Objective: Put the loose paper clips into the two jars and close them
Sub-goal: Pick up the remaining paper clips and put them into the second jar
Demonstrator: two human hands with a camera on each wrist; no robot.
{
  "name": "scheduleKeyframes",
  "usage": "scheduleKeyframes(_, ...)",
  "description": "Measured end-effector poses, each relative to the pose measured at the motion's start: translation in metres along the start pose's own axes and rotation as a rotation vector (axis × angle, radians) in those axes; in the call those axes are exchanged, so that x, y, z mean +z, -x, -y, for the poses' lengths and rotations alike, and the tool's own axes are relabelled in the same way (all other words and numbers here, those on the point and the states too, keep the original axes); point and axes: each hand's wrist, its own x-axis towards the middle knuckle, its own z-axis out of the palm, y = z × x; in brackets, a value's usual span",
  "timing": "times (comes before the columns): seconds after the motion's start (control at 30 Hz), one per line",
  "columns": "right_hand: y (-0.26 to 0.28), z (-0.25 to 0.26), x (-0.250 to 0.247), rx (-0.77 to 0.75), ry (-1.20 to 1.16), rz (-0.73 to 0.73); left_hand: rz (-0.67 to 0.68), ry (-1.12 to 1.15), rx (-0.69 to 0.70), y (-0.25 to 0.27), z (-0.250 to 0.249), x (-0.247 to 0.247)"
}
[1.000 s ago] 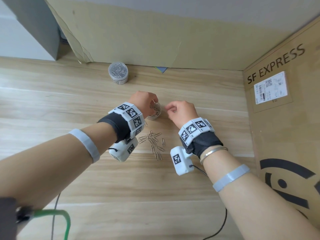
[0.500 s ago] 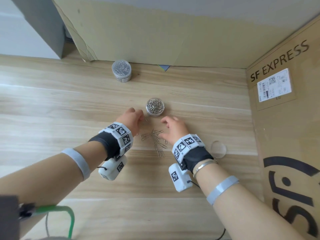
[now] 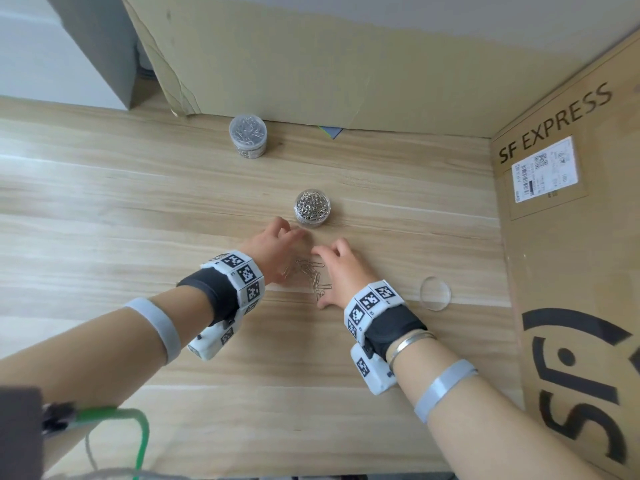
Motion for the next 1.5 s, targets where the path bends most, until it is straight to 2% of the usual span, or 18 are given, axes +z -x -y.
scheduleKeyframes(0.17, -0.009, 0.008, 0.003, -0.025, -0.140, -0.076, -0.093, 0.088, -0.036, -0.005, -0.001, 0.006)
scheduleKeyframes(0.4, -0.018, 0.018, -0.001, -0.024, -0.083, -0.133, -0.190, 0.174, 0.019, -0.005, -0.001, 0.009)
scheduleKeyframes(0.63, -0.025, 0.024, -0.007, 0.007, -0.016, -0.090, -0.129, 0.087, 0.016, -0.007, -0.007, 0.008)
scheduleKeyframes(0.9, -0.028, 0.020, -0.011, 0.016, -0.065, -0.085, -0.104, 0.101, 0.027, -0.009, -0.004, 0.006)
scheduleKeyframes(1.0, -0.025, 0.016, -0.020, 0.042, -0.116, -0.123, -0.101, 0.096, 0.024, -0.008, -0.005, 0.006)
scheduleKeyframes(1.27, -0.039, 0.024, -0.076, 0.042, -0.236, -0.343, -0.099, 0.116, -0.022, -0.008, -0.005, 0.004)
scheduleKeyframes(1.5, -0.063, 0.026, -0.076, 0.063, -0.241, -0.329, -0.117, -0.015, 0.060, -0.010, -0.004, 0.007)
